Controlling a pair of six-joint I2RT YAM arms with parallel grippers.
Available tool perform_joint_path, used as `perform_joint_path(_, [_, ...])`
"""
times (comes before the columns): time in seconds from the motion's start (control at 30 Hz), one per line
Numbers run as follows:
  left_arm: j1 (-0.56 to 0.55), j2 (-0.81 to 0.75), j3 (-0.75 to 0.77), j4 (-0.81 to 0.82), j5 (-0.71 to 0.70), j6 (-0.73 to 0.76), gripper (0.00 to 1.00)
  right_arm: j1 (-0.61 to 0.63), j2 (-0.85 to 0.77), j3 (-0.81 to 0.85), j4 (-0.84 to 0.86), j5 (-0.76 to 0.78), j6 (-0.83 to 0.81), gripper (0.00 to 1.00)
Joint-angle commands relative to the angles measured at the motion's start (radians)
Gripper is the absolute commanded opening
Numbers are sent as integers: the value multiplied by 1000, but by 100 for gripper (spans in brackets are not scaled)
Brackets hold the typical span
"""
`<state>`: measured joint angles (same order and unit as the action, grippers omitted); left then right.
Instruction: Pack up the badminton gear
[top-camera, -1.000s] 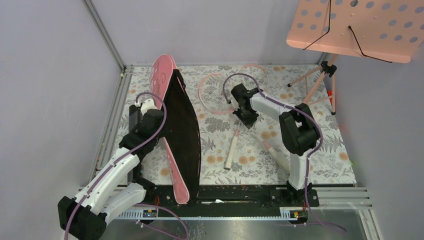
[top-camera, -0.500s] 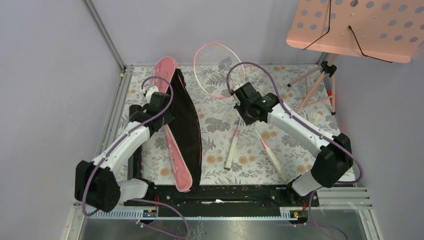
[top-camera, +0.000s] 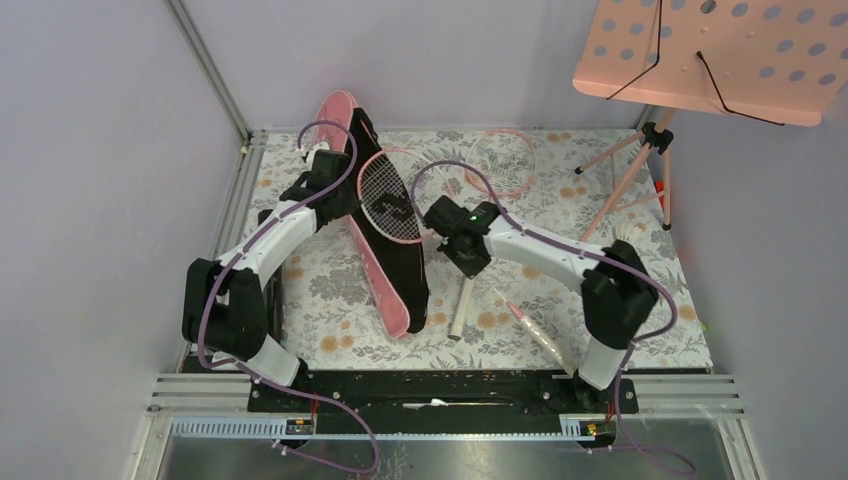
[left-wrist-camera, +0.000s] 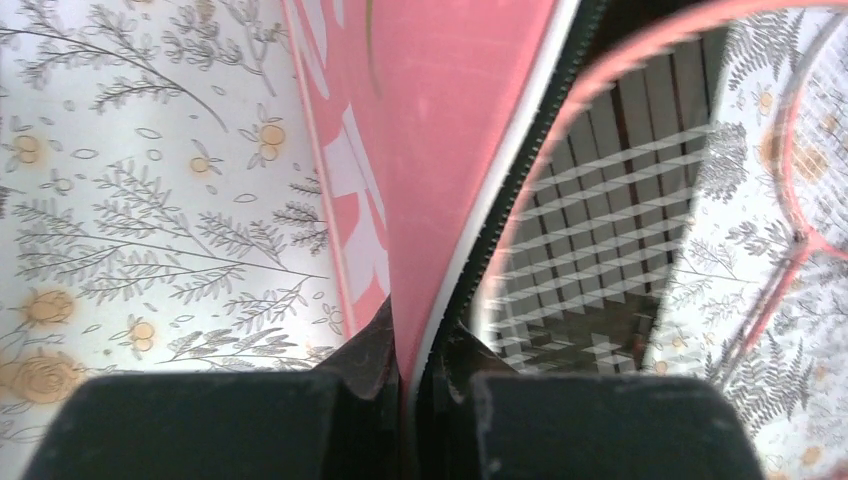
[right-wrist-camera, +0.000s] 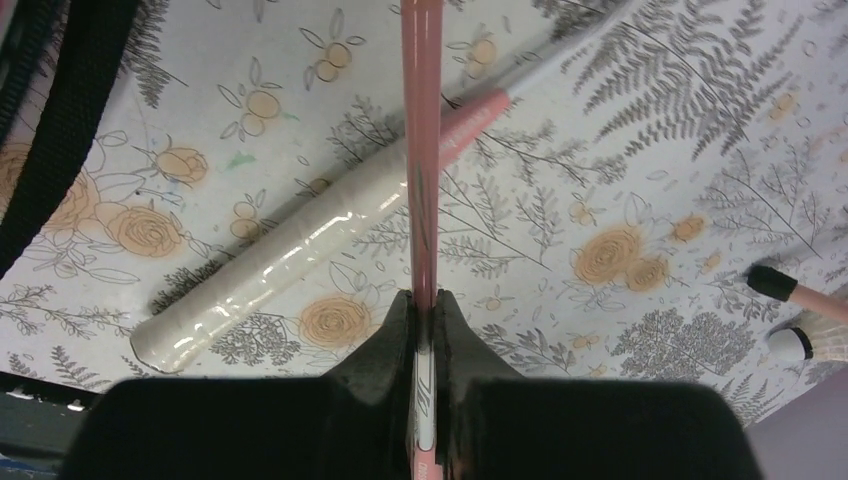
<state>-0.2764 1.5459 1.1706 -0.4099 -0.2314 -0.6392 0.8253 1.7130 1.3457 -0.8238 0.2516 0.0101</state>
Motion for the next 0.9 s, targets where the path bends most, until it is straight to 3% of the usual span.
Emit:
perform_joint_path(0.0, [2,-14,17,116,95,-22,0,59,113,138,-39,40,17,0])
perform_joint_path(0.2, [-8,-18,-54,177,204,-40,0,83,257,365,-83,-16,80,0])
perform_joint_path(0.5, [-94,-115,-191,242,322,-42,0,81,351,641,-54,-173,195,0])
perform_joint_path(0.63, [-126,-178,-258,273,387,-43,0,81,378,665,28,-247,233,0])
perform_joint_path(0.87, [-142,-277,-375,350,587,-86,0,68,323,535,320,-276,336,0])
